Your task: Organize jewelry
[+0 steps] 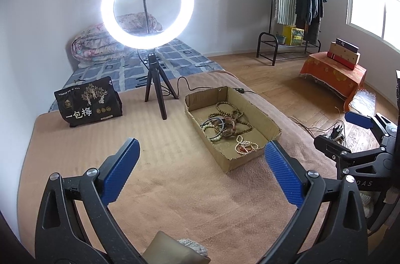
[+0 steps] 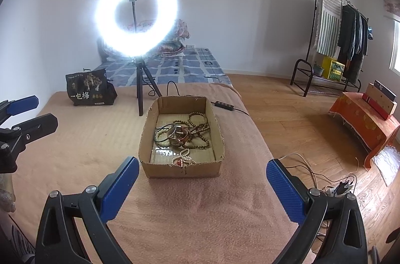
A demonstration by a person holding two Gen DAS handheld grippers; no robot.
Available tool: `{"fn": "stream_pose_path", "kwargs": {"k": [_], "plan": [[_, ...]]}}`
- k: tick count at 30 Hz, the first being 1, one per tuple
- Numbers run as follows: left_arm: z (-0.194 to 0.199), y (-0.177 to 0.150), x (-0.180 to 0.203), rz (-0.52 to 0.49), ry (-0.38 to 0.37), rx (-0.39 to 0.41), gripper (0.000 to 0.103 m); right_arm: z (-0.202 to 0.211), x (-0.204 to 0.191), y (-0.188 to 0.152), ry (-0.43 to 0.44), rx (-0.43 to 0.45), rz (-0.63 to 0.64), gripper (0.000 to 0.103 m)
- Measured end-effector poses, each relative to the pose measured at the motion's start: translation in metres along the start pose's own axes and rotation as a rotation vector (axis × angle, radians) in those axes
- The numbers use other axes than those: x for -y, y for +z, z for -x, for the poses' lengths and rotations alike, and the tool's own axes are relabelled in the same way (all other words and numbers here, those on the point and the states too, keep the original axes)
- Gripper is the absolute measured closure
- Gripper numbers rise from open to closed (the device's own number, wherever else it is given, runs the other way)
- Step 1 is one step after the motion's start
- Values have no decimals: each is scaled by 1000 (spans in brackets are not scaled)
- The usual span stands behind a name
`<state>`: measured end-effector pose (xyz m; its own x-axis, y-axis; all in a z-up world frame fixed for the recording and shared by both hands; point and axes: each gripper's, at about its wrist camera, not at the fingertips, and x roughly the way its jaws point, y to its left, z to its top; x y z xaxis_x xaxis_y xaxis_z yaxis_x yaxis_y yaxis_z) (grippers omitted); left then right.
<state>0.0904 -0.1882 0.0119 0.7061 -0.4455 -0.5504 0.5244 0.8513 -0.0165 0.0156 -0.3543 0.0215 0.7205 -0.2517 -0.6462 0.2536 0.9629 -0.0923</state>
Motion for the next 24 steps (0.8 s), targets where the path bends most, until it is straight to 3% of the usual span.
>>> {"fn": "stream_pose_path", "kwargs": {"k": [24], "plan": [[0, -5, 1, 1, -2, 1, 1, -1, -5, -2, 5, -5, -2, 0]]}}
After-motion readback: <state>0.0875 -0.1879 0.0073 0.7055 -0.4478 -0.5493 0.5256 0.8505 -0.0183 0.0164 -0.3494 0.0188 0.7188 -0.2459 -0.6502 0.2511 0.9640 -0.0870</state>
